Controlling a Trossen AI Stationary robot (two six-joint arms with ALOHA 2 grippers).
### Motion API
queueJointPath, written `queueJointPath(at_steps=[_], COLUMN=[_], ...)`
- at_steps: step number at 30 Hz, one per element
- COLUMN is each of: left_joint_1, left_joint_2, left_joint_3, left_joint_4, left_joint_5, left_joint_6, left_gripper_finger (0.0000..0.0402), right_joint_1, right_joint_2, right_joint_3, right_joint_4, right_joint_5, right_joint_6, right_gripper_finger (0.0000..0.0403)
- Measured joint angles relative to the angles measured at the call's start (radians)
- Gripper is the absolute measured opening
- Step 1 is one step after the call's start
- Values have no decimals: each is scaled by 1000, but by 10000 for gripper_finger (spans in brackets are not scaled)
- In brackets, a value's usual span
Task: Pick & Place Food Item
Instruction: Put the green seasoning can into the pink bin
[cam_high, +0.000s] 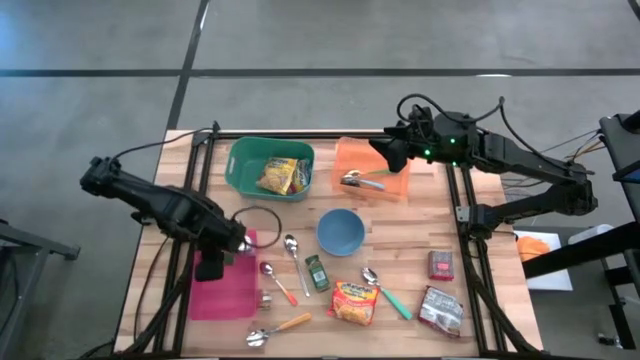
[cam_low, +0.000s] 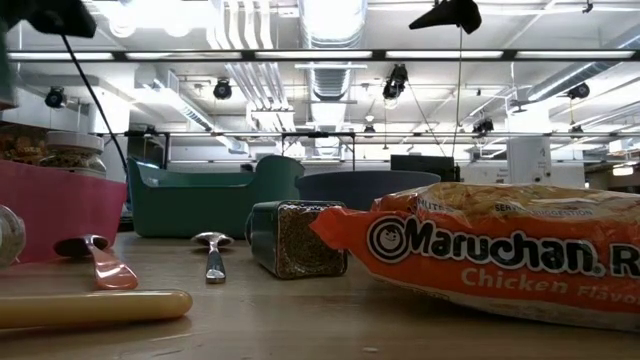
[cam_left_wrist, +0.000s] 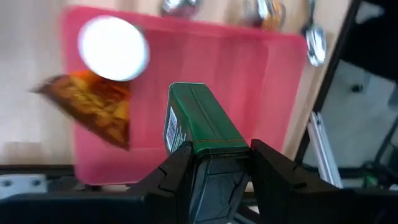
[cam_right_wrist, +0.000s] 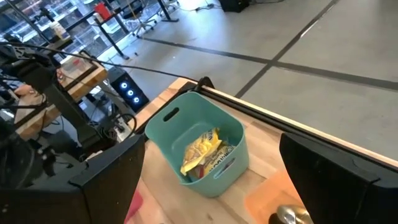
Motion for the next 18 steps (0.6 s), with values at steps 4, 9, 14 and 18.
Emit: queueJointPath(at_steps=[4,9,14,18], left_joint_1=[-10,-10,-9,-5], left_joint_2=[0,0,0,-1], left_joint_3=[-77,-163,-240,-293], left_joint_4=[49,121,203,231], left_joint_5=[8,7,5,5], left_joint_6=[5,10,28,53], left_gripper_finger=[120,120,119,119], right_joint_1=[4,4,4,4], right_joint_2=[0,0,0,0], right_joint_3=[0,0,0,0], right_joint_4=[-3,-3,-3,-11], right_joint_5=[-10,-12,-17,-17], right_joint_6=[13,15,15,15], right_gripper_finger=[368,368,368,368])
